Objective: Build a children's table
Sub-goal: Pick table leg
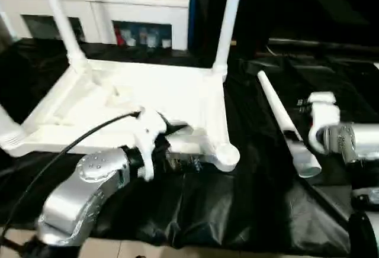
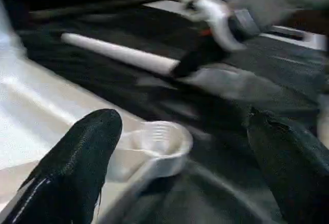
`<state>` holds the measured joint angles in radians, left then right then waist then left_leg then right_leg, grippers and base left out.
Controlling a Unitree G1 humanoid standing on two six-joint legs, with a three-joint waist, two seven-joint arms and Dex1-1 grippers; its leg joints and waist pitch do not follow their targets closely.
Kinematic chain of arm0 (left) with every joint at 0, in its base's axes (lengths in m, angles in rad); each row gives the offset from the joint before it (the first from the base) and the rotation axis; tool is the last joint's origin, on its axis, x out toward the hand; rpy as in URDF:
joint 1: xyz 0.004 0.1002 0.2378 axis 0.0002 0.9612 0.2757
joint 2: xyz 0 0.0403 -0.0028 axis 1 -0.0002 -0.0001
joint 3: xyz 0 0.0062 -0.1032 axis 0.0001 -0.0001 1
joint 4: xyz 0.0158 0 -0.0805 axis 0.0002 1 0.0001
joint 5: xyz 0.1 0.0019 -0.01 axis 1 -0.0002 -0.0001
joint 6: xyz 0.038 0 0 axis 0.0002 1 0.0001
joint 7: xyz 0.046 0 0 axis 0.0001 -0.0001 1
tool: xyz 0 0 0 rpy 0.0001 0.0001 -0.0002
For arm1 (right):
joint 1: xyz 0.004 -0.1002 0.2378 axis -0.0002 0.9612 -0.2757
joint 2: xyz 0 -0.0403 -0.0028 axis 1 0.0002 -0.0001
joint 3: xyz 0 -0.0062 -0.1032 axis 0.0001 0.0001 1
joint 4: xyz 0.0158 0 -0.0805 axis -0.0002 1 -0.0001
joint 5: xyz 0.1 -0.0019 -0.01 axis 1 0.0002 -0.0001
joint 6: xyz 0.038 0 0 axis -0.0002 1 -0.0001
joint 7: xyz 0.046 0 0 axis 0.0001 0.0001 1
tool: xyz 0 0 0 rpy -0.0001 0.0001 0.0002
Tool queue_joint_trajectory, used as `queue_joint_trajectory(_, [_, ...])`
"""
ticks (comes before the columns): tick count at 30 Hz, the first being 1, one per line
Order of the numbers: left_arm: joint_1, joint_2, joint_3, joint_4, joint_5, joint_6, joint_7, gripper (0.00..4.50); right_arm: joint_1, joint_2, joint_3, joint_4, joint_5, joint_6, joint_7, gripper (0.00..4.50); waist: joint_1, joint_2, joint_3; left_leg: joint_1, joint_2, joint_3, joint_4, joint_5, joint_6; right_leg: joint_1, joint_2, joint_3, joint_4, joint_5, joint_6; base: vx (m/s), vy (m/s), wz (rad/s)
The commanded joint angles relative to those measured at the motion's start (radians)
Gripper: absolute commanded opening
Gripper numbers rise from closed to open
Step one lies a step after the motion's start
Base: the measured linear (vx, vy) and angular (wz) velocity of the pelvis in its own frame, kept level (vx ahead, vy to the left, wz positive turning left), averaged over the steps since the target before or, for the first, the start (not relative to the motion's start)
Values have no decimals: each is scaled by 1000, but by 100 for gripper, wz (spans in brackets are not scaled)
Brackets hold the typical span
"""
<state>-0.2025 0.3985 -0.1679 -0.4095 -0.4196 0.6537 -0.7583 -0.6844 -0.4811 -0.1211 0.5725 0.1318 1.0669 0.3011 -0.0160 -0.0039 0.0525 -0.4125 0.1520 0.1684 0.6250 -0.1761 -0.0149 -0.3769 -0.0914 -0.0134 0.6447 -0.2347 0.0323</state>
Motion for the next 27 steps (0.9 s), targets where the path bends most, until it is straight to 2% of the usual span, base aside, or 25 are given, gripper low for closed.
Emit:
queue_joint_trajectory(1, [-12,14,-18,-18,-13,25,-26,449,-27,-11,-7,22,20,19,26,450,10,-19,-73,23,49,-8,-65,-57,47,36,-34,17,-65,88,-291,0,0,0])
queue_joint_trajectory(2, [-12,21,-21,-24,-20,37,-33,449,-29,-10,-12,31,29,27,37,450,14,-20,-77,23,50,-5,-62,-23,64,37,-33,18,-60,128,-300,0,0,0])
queue_joint_trajectory(3, [-12,31,-25,-33,-27,52,-40,450,-33,-10,-8,47,29,27,50,433,17,-19,-75,24,51,-1,-62,-19,73,33,-32,17,-60,135,-310,0,0,0])
queue_joint_trajectory(4, [-12,42,-31,-41,-27,61,-45,450,-36,-12,3,66,23,22,63,422,18,-27,-69,25,54,1,-65,-57,70,31,-33,17,-66,78,-310,0,0,0])
queue_joint_trajectory(5, [-14,47,-33,-43,-27,64,-46,450,-38,-14,8,76,20,20,69,422,20,-26,-68,27,56,1,-66,-78,64,30,-35,17,-67,41,-308,0,0,0])
queue_joint_trajectory(6, [-12,53,-32,-49,-25,65,-43,450,-41,-15,15,86,14,15,73,412,22,-28,-64,32,59,4,-67,-113,47,25,-36,18,-74,-21,-301,0,0,0])
queue_joint_trajectory(7, [-11,56,-31,-53,-24,66,-40,450,-44,-16,19,92,11,11,74,404,27,-23,-62,35,62,5,-71,-142,22,22,-35,19,-76,-75,-289,0,0,0])
queue_joint_trajectory(8, [-10,63,-28,-61,-28,70,-38,450,-49,-20,30,104,7,7,82,391,27,-29,-60,37,63,7,-72,-155,10,19,-34,19,-79,-96,-282,0,0,0])
queue_joint_trajectory(9, [-9,63,-28,-62,-28,70,-38,450,-50,-20,31,105,7,7,83,381,28,-28,-61,37,64,7,-73,-164,-2,19,-35,18,-78,-111,-276,0,0,0])
queue_joint_trajectory(10, [-6,75,-19,-75,-34,80,-32,450,-63,-25,49,132,0,-4,97,377,27,-27,-59,41,67,10,-77,-192,-34,14,-34,18,-79,-148,-255,0,0,0])
queue_joint_trajectory(11, [-3,79,-16,-80,-30,76,-30,450,-69,-26,52,144,-1,-10,99,372,26,-38,-58,41,68,13,-77,-202,-40,12,-33,18,-82,-163,-247,0,0,0])
queue_joint_trajectory(12, [-2,82,-15,-82,-26,73,-28,450,-73,-25,53,151,-1,-13,100,372,28,-35,-57,41,69,15,-78,-215,-54,10,-36,19,-82,-193,-231,0,0,0])
queue_joint_trajectory(13, [-1,83,-14,-84,-23,72,-25,450,-77,-25,55,159,-5,-19,101,347,28,-38,-56,40,69,16,-79,-226,-67,8,-37,21,-84,-212,-216,0,0,0])
queue_joint_trajectory(15, [-2,84,-14,-82,-21,71,-21,450,-81,-25,62,171,-11,-29,105,340,28,-35,-56,41,69,15,-80,-235,-86,3,-34,21,-84,-218,-198,0,0,0])
queue_joint_trajectory(18, [-5,84,-15,-79,-21,71,-19,450,-82,-25,67,179,-16,-37,107,317,26,-41,-59,39,68,15,-82,-231,-100,4,-32,21,-82,-188,-185,0,0,0])
queue_joint_trajectory(22, [-17,79,-22,-67,-14,66,-9,450,-86,-32,79,200,-21,-53,119,291,27,-43,-60,37,67,16,-80,-226,-95,5,-32,22,-82,-162,-191,0,0,0])
queue_joint_trajectory(27, [-20,83,-24,-48,3,48,0,450,-84,-20,89,227,-28,-79,122,247,29,-43,-63,33,66,17,-76,-179,-77,11,-31,22,-76,-104,-209,0,0,0])
